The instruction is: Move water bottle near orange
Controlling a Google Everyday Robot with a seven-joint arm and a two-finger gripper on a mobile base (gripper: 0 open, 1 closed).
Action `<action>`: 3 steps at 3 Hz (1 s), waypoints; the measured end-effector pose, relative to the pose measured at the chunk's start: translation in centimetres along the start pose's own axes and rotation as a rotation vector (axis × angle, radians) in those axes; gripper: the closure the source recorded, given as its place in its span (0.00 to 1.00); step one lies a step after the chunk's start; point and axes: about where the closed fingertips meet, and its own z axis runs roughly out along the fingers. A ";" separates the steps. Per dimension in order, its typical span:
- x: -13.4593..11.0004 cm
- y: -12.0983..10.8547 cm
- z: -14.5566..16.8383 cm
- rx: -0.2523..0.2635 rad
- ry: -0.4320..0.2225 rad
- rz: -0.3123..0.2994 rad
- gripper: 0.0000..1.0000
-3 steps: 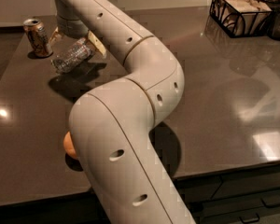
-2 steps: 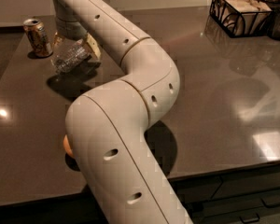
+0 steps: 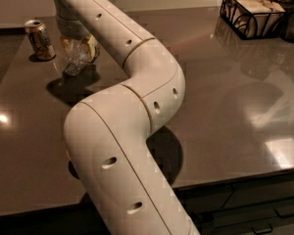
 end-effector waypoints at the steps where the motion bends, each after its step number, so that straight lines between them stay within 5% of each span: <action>1: 0.1 0.6 -1.2 0.006 0.003 0.034 0.89; 2: -0.2 1.6 -3.6 0.018 0.009 0.085 1.00; 3: -1.5 2.9 -6.0 0.033 -0.001 0.138 1.00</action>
Offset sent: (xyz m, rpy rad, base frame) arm -0.0577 -0.0542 0.0585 0.0097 0.0556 -0.1477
